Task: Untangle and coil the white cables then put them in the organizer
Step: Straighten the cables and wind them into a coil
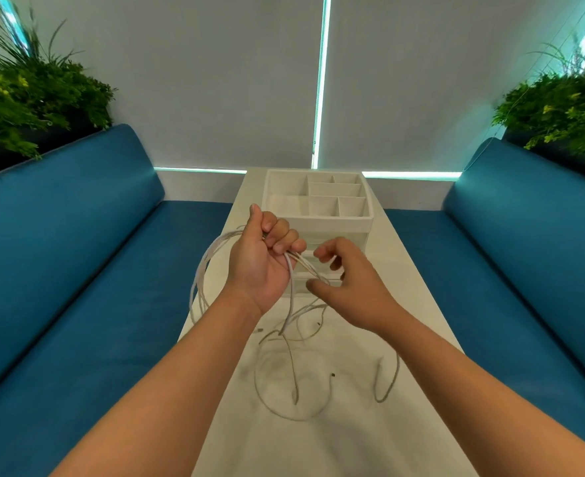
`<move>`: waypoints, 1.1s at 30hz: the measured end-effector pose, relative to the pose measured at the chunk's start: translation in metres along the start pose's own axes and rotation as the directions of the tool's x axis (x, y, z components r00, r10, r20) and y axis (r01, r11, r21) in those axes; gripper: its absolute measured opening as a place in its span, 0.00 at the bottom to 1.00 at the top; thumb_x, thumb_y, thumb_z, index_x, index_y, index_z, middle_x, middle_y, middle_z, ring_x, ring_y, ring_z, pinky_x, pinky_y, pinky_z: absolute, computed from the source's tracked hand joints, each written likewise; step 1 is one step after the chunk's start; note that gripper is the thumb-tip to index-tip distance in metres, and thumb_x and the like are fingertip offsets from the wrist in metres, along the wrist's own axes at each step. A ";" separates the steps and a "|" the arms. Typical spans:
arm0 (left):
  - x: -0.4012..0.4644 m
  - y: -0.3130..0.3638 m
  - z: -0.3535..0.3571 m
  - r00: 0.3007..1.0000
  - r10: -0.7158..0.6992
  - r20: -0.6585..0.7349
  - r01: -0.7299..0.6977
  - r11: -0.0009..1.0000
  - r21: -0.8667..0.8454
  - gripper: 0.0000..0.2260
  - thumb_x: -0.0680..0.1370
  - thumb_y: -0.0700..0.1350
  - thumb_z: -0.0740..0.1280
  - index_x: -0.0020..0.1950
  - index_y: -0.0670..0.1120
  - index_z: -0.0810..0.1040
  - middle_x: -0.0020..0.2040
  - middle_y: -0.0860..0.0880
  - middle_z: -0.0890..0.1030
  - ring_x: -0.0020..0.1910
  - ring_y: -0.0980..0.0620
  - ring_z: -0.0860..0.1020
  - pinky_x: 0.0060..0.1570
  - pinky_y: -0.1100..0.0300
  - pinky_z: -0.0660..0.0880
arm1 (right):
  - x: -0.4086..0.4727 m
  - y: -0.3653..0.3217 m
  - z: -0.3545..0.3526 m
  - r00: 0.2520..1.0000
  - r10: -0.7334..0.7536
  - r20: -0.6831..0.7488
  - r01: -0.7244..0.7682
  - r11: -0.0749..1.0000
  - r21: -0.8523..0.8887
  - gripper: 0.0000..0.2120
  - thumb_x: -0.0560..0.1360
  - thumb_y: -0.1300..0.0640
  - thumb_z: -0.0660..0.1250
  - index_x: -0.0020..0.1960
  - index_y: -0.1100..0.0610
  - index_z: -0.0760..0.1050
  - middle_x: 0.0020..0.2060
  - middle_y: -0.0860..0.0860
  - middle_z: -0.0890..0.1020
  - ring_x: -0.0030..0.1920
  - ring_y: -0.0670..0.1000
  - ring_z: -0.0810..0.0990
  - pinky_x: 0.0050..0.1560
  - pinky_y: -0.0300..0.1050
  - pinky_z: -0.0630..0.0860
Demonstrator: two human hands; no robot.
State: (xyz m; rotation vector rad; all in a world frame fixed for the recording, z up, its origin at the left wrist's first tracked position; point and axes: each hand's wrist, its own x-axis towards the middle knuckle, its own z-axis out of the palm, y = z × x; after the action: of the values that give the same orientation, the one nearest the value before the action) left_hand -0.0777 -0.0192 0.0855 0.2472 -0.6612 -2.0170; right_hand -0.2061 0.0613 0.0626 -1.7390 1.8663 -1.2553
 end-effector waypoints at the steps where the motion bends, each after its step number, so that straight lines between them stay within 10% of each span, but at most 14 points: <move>1: 0.000 -0.001 0.000 1.000 0.010 -0.005 -0.010 1.000 0.011 0.21 0.85 0.54 0.52 0.34 0.47 0.65 0.27 0.52 0.60 0.25 0.55 0.59 0.30 0.61 0.69 | -0.002 -0.007 0.003 0.994 -0.033 -0.099 0.039 0.998 0.055 0.14 0.70 0.61 0.72 0.50 0.52 0.70 0.44 0.46 0.74 0.42 0.41 0.70 0.41 0.29 0.66; 4: 0.004 -0.004 -0.001 0.999 0.039 -0.026 -0.038 0.999 0.029 0.21 0.85 0.54 0.52 0.34 0.47 0.66 0.28 0.52 0.60 0.26 0.55 0.60 0.33 0.60 0.71 | -0.007 -0.024 0.009 0.989 0.012 -0.147 0.029 0.962 0.271 0.09 0.71 0.61 0.71 0.41 0.56 0.71 0.33 0.46 0.72 0.32 0.41 0.68 0.36 0.33 0.68; 7: 0.007 -0.003 -0.004 0.997 0.061 -0.052 -0.059 0.998 0.023 0.22 0.85 0.54 0.52 0.34 0.47 0.66 0.27 0.52 0.61 0.26 0.55 0.61 0.34 0.60 0.71 | -0.014 -0.025 0.018 0.985 0.102 0.142 -0.150 0.910 0.387 0.13 0.68 0.50 0.70 0.47 0.57 0.74 0.38 0.54 0.80 0.41 0.54 0.79 0.48 0.50 0.77; 11: 0.008 0.006 -0.008 0.998 0.058 -0.035 -0.056 0.998 0.037 0.22 0.85 0.54 0.52 0.34 0.48 0.65 0.27 0.52 0.61 0.26 0.55 0.60 0.33 0.61 0.70 | -0.021 -0.008 0.025 0.928 0.147 0.343 -0.294 0.855 0.427 0.06 0.77 0.61 0.67 0.52 0.59 0.71 0.40 0.56 0.83 0.43 0.56 0.84 0.59 0.56 0.75; 17: 0.007 0.017 -0.017 0.999 0.030 -0.021 -0.029 0.998 0.048 0.22 0.85 0.55 0.51 0.33 0.48 0.64 0.27 0.52 0.59 0.25 0.55 0.57 0.26 0.63 0.61 | -0.005 0.005 0.006 0.970 0.155 0.185 -0.215 0.903 0.372 0.05 0.81 0.55 0.61 0.49 0.53 0.76 0.35 0.50 0.71 0.30 0.46 0.70 0.32 0.40 0.71; 30: 0.008 0.022 -0.014 1.000 0.015 0.007 -0.015 1.000 -0.007 0.23 0.85 0.54 0.51 0.32 0.48 0.65 0.26 0.53 0.60 0.24 0.56 0.58 0.25 0.63 0.61 | -0.006 0.034 0.011 0.959 0.186 0.216 -0.234 0.946 0.224 0.11 0.80 0.51 0.63 0.46 0.56 0.80 0.35 0.47 0.79 0.36 0.43 0.76 0.47 0.42 0.73; 33: 0.007 0.018 -0.013 1.000 -0.001 -0.002 0.001 1.000 0.001 0.22 0.85 0.54 0.51 0.33 0.48 0.64 0.26 0.53 0.59 0.24 0.56 0.58 0.25 0.63 0.61 | -0.007 0.028 0.011 0.983 0.145 0.117 -0.170 0.953 0.250 0.11 0.75 0.55 0.69 0.56 0.53 0.75 0.48 0.46 0.79 0.48 0.44 0.77 0.53 0.39 0.72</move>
State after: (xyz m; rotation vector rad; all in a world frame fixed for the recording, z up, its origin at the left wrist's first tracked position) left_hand -0.0623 -0.0367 0.0848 0.2504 -0.6606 -2.0173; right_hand -0.2147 0.0601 0.0327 -1.4578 1.6644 -1.2644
